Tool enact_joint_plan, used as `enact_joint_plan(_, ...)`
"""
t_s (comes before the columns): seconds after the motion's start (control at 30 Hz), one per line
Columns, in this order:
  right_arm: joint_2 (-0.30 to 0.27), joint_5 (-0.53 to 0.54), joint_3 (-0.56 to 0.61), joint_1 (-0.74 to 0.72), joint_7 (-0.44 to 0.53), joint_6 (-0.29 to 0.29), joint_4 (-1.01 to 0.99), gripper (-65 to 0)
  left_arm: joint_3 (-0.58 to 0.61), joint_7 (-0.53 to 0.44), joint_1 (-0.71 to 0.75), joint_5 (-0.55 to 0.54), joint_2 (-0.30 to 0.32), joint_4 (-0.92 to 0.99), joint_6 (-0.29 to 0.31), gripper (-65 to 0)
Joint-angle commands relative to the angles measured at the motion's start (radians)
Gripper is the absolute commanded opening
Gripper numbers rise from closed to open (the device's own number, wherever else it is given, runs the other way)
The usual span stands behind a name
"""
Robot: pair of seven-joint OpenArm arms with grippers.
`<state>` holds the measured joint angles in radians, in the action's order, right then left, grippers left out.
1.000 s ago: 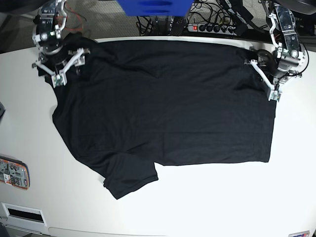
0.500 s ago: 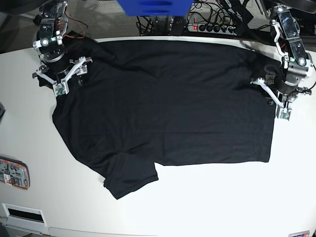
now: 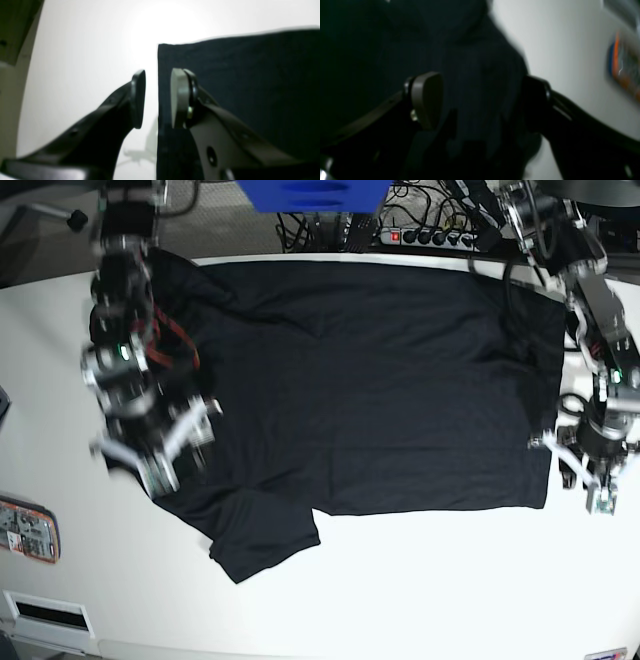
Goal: Fold the T-shirt properly
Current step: 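Move both grippers to the shirt's hem corners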
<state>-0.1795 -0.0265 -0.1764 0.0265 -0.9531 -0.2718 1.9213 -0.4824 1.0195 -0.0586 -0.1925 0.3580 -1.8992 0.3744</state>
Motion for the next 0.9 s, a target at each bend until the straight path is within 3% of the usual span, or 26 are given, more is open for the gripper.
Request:
enact_joint_plan(0.0,-0.008,0.004,0.025,-0.078,0.006,0.007,0.007,-18.4,0.014,-0.017,-0.037,-0.008,0.031,0.008,0.004,-47.4)
enact_joint_plan(0.13,-0.005,0.006,0.117,-0.297,-0.02,0.007,-0.113,-18.4,0.054,-0.017,-0.079,-0.008,0.043,0.071,0.004,-47.4)
enact_joint_plan(0.3,-0.004,0.006,0.139,-0.509,0.01,0.009,-0.455,-18.4,0.049,-0.017,-0.054,-0.009,0.043,0.056,0.004,-47.4)
enact_joint_plan(0.67,0.011,0.007,0.137,-0.781,0.397,0.016,-1.152,-18.4,0.047,-0.017,-0.017,-0.009,0.062,0.017,0.004,-47.4)
enact_joint_plan(0.77,0.05,0.007,0.137,-0.83,0.492,0.058,-1.287,-18.4,0.047,-0.017,-0.017,-0.009,0.062,0.017,0.004,-47.4)
enact_joint_plan(0.87,0.053,0.007,0.137,-0.876,0.603,0.111,-1.411,-18.4,0.054,-0.017,-0.017,-0.009,0.06,0.017,0.004,-47.4)
